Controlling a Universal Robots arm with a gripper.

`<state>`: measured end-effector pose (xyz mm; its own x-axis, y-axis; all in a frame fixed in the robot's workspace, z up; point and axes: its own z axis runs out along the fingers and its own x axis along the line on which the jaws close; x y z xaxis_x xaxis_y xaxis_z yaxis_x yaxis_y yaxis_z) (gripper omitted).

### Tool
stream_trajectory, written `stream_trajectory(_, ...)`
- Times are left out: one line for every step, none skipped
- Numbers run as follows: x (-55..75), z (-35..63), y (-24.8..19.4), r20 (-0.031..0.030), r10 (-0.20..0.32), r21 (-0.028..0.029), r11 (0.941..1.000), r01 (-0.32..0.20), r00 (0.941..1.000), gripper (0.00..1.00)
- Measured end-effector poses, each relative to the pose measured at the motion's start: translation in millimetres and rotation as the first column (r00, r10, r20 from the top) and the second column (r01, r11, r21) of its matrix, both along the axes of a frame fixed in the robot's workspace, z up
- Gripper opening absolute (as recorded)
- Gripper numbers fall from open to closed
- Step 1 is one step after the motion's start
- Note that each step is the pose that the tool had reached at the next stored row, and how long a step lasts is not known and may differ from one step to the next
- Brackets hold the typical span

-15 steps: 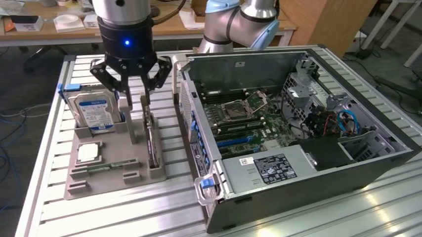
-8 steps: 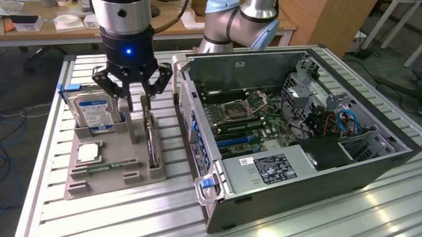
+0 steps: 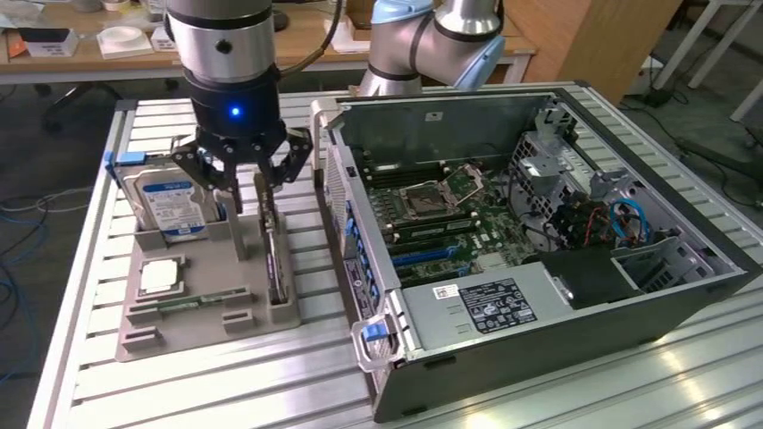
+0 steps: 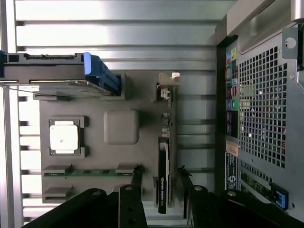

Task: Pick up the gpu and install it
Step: 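Pick up the gpu and move the gpu toward the slot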

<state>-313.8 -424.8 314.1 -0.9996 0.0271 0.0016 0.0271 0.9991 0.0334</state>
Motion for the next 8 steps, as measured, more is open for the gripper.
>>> stream_trajectory(0.0,-1.9,-1.0,0.0001,0.0,0.0,1.0,0.0,1.0,0.42)
stream_trajectory(0.0,-3.6,-2.0,-0.0001,0.0,-0.0001,1.0,0.0,1.0,0.42)
stream_trajectory(0.0,-5.1,-3.1,-0.0002,0.0,-0.0002,1.0,0.0,1.0,0.42)
stream_trajectory(0.0,-6.8,-4.2,-0.0001,0.0,-0.0001,1.0,0.0,1.0,0.42)
stream_trajectory(0.0,-8.3,-5.4,0.0,0.001,0.0,1.0,-0.001,1.0,0.42)
stream_trajectory(0.0,-9.9,-6.7,0.0,0.001,0.0,1.0,-0.001,1.0,0.42)
stream_trajectory(0.0,-11.9,-8.2,0.0,0.001,0.0,1.0,-0.001,1.0,0.42)
stream_trajectory(0.0,-13.7,-9.4,0.0001,0.001,0.0,1.0,-0.001,1.0,0.42)
